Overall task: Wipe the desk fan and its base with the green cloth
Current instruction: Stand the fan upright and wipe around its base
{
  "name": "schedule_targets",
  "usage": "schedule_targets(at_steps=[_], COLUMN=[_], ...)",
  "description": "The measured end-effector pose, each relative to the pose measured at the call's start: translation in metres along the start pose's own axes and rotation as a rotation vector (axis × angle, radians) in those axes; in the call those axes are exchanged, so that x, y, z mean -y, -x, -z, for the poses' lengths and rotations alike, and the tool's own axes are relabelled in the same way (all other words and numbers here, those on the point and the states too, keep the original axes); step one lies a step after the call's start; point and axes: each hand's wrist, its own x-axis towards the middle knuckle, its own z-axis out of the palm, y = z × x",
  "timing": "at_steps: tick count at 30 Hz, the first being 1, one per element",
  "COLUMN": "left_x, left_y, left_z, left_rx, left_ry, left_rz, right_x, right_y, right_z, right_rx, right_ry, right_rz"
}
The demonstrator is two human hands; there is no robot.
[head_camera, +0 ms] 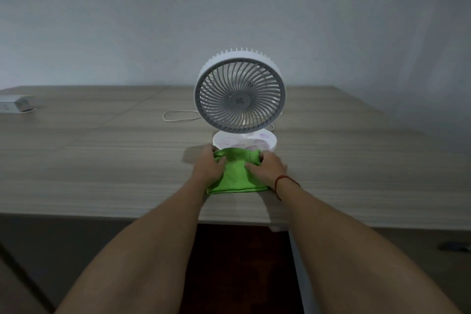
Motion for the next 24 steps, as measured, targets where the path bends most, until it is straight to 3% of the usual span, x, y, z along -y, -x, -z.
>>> schedule_targets(at_steps=[3,6,8,11,16,18,21,24], left_x=[-0.008,-0.020,-0.030,-0.033,-0.002,0.007,0.012,0.014], left_y=[-0.001,-0.001,0.000,-0.008,-0.034,-0.041,-0.049,-0.052], left_z=[0.003,-0.001,-0.006,-0.014,-0.012,-0.013,-0.017,-0.021], left_rx=[0.016,0.050,0.097,0.071,-0.192,-0.135,0.012,0.072], left_ry=[0.185,0.339,0.464,0.559,-0.027,-0.273,-0.468,-0.544], left_rz=[0.019,0.056,0.060,0.047,-0.050,-0.066,-0.051,-0.044], right_x=[0.003,0.002,-0.002,-0.009,-0.011,-0.010,-0.006,-0.004], right_y=[0.000,-0.001,-0.009,-0.026,-0.028,-0.026,-0.030,-0.039], right_z=[0.001,0.009,0.015,0.022,0.009,0.000,-0.008,-0.013], right_rx=[0.012,-0.101,-0.180,-0.228,-0.434,-0.470,-0.356,-0.040], right_ry=[-0.342,-0.538,-0.588,-0.460,0.245,0.322,0.354,0.369], right_rz=[0.002,-0.032,-0.045,-0.046,-0.016,0.115,0.281,0.334])
